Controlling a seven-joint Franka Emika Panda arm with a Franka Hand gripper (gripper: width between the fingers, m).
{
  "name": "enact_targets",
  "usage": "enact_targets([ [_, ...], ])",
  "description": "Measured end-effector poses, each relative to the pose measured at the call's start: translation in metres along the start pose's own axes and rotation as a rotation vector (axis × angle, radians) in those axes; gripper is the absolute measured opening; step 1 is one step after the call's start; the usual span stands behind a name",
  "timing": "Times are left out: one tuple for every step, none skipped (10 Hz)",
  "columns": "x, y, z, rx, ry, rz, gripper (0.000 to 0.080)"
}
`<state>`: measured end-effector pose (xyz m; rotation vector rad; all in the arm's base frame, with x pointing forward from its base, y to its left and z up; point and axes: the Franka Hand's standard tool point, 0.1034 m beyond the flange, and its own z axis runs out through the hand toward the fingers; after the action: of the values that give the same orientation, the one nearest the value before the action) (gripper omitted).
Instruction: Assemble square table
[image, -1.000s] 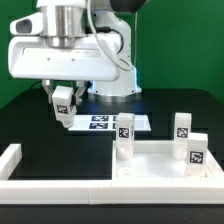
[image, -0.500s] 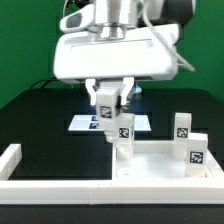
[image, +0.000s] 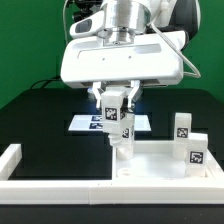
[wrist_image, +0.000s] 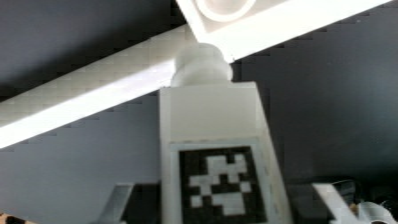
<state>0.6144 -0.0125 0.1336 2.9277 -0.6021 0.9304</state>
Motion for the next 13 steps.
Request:
enact_targets([
  [-0.006,-0.004,0.002,0.002,0.007,0.012,0.029],
  [-0.019,-0.013,0.01,0.0,0.005,0.003,0.029],
  [-0.021,-0.016,0.016,-0.003,0.003,-0.009,0.029],
  [-0.021,-0.018,0.023,-0.006,0.004,-0.014,0.029],
  [-0.019,-0.019,0.027,-0.007,0.007,-0.016,0.029],
  [-0.018,-0.02,0.028,-0.007,0.008,-0.017,0.029],
  [-0.018,-0.019,0.031,-0.01,0.007,-0.02,0.029],
  [-0.019,-0.016,0.034,-0.015,0.006,-0.023,0.029],
  [-0.022,-0.014,0.038,-0.02,0.002,-0.028,0.029],
  [-0.024,-0.013,0.039,-0.023,-0.001,-0.037,0.029],
  [-0.025,-0.013,0.04,-0.023,-0.002,-0.039,0.029],
  [-0.028,-0.015,0.04,-0.021,-0.005,-0.043,0.029],
  [-0.031,-0.018,0.041,-0.019,-0.008,-0.049,0.029],
])
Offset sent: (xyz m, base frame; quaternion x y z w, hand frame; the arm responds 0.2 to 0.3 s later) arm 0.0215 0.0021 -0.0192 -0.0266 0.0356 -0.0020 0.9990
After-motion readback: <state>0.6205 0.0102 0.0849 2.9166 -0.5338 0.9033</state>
